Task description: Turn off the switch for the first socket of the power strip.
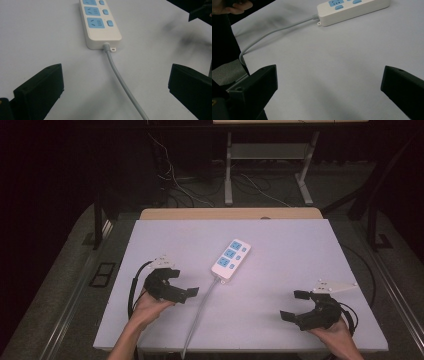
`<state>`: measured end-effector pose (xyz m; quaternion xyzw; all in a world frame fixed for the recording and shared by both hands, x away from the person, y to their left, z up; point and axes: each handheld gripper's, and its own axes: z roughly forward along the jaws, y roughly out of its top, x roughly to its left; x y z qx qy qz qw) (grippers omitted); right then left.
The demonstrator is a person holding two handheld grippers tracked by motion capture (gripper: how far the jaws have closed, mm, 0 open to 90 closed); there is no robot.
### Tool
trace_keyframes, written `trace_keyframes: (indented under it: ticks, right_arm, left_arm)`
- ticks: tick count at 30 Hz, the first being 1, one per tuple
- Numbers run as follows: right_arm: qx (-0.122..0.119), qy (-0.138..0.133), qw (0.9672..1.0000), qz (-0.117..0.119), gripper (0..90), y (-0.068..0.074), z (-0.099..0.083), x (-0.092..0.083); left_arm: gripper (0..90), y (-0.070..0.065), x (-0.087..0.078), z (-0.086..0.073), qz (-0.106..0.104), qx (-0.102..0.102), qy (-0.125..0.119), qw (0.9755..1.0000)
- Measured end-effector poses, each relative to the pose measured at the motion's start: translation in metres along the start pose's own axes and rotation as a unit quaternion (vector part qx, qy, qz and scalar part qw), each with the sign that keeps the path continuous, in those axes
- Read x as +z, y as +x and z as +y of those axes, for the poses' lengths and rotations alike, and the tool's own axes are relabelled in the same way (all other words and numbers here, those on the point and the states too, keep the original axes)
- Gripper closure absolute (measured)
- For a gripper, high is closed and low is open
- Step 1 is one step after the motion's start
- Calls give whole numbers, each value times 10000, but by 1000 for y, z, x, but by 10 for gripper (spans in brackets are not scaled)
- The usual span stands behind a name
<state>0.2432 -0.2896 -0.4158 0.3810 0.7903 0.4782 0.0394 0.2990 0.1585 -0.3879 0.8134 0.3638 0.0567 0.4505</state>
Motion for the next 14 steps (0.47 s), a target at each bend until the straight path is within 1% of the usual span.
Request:
trace_keyframes:
  ticks: [8, 9, 11, 14]
  right_arm:
    - [-3, -2, 10000, -10, 6, 0, 0, 0]
    - [-4, -1, 10000, -8, 6, 0, 0, 0]
    - [-8, 6, 10000, -2, 6, 0, -1, 1]
    - [-7, 22, 10000, 6, 6, 1, 0, 2]
  left_arm:
    - [0, -10, -14, -19, 110, -84, -262, 9996]
    - [0, -12, -15, -21, 127, -61, -290, 9995]
    - [0, -15, -17, -25, 135, -94, -391, 9991]
    - [0, -20, -17, -30, 177, -55, -478, 9987]
